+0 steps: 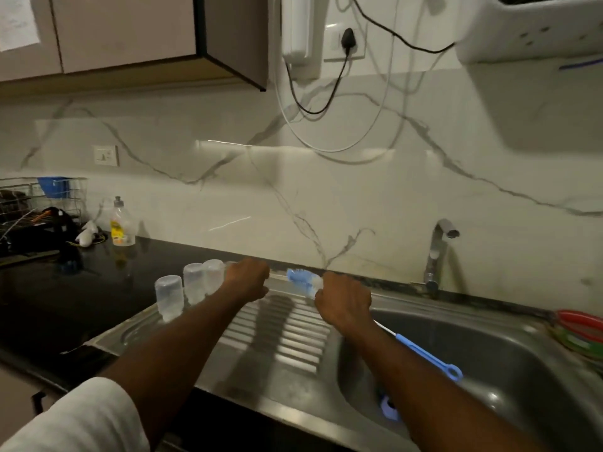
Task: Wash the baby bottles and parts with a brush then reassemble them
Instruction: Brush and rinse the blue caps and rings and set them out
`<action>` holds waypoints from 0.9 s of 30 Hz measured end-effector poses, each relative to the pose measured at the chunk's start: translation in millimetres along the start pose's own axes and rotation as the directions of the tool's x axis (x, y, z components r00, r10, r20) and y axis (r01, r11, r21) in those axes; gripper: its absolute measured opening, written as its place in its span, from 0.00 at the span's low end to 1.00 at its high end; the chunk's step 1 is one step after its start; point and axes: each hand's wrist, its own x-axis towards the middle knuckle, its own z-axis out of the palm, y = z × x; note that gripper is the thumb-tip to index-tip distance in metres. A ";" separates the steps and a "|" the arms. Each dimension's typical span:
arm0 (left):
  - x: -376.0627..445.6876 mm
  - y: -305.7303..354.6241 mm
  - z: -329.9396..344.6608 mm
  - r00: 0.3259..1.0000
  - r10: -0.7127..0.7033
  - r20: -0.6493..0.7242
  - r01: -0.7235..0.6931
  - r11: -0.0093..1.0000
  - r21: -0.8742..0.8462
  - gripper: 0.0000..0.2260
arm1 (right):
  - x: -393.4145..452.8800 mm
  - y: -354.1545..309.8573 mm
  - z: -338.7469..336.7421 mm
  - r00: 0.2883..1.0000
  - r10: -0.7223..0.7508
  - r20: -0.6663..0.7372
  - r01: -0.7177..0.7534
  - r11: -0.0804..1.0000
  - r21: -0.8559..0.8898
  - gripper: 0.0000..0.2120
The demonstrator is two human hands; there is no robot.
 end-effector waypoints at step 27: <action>2.7 319.1 110.3 0.814 0.416 0.404 -0.397 0.908 -0.134 0.17 | -56.0 311.6 2.6 0.941 0.290 0.177 -0.246 0.941 -0.232 0.16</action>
